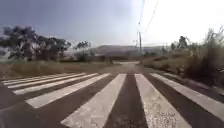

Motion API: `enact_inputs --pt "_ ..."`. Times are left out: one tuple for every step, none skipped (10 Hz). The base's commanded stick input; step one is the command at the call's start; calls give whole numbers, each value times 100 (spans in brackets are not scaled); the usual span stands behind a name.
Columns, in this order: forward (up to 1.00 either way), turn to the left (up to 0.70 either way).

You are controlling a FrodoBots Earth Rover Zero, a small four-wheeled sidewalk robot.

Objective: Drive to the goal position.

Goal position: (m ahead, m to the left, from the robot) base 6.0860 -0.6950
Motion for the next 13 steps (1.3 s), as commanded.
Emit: enact_inputs --pt "85 0" --pt "85 0" --pt "85 0" --pt "85 0" --pt "85 0" --pt "85 -27" --pt "85 -27" --pt "85 -27" --pt "85 -27" --pt "85 0" --pt "85 0" --pt "85 0" --pt "85 0"
